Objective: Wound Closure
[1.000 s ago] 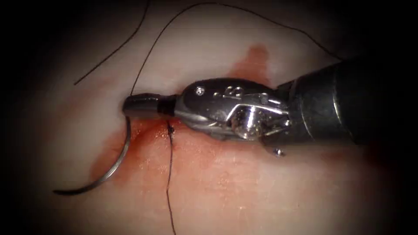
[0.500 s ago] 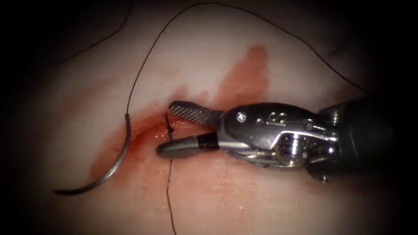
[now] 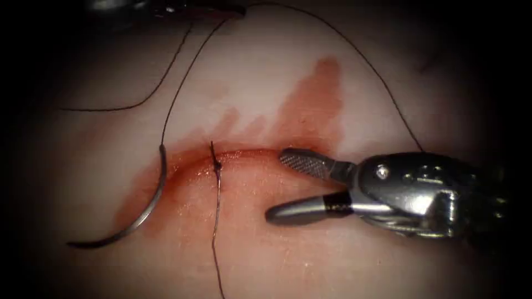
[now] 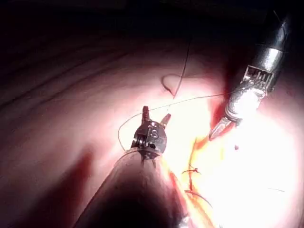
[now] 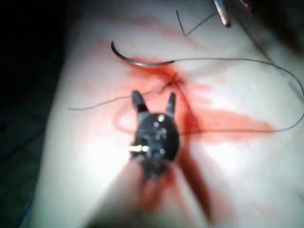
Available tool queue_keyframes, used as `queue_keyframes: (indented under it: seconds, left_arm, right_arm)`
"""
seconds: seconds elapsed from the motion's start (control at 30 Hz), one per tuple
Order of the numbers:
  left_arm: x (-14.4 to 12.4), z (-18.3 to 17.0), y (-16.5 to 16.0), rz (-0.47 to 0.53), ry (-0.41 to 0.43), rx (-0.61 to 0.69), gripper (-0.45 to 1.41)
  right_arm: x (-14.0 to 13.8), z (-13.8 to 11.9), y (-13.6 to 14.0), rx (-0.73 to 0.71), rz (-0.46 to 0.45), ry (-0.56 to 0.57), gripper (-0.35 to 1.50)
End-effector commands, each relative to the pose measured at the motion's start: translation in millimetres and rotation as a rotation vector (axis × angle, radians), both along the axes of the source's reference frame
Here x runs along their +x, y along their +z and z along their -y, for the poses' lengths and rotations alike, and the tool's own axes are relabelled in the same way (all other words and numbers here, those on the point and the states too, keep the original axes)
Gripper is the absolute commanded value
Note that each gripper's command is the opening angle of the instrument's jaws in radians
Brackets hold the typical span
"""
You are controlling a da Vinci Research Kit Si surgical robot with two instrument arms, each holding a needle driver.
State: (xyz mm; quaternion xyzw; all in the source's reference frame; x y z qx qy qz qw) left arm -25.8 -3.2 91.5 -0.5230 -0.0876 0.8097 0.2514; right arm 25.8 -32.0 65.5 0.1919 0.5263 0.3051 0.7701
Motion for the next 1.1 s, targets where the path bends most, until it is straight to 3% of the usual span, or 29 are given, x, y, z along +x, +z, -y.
queue_keyframes:
  seconds: [0.03,0.2,0.43,0.53,0.8,0.87,0.97,1.1]
  left_arm:
    - [-0.4,0.1,0.4,0.003,-0.002,0.007,0.99]
    - [0.3,0.9,-1.5,0.084,0.006,0.081,1.14]
    - [2.0,2.6,-6.5,0.220,0.081,0.117,1.14]
    - [3.6,4.9,-10.0,0.276,0.125,0.133,1.13]
    - [4.2,7.8,-14.1,0.372,0.247,0.167,1.11]
    - [4.1,8.6,-14.5,0.402,0.286,0.167,1.01]
    - [3.5,9.0,-14.2,0.378,0.287,0.160,0.98]
    - [1.5,11.0,-12.3,0.262,0.335,0.085,0.86]
  right_arm:
    - [0.7,0.7,0.3,0.003,-0.003,-0.004,1.47]
    - [0.6,0.8,0.3,0.006,-0.010,-0.015,1.47]
    - [0.6,1.2,0.9,0.005,-0.017,-0.030,1.47]
    - [0.7,1.6,1.3,0.006,-0.025,-0.048,1.47]
    - [0.8,2.1,1.9,0.018,-0.042,-0.069,1.45]
    - [0.8,2.4,2.1,0.025,-0.048,-0.081,1.43]
    - [0.8,2.6,2.3,0.030,-0.052,-0.086,1.43]
    - [0.8,2.7,2.3,0.046,-0.059,-0.101,1.41]
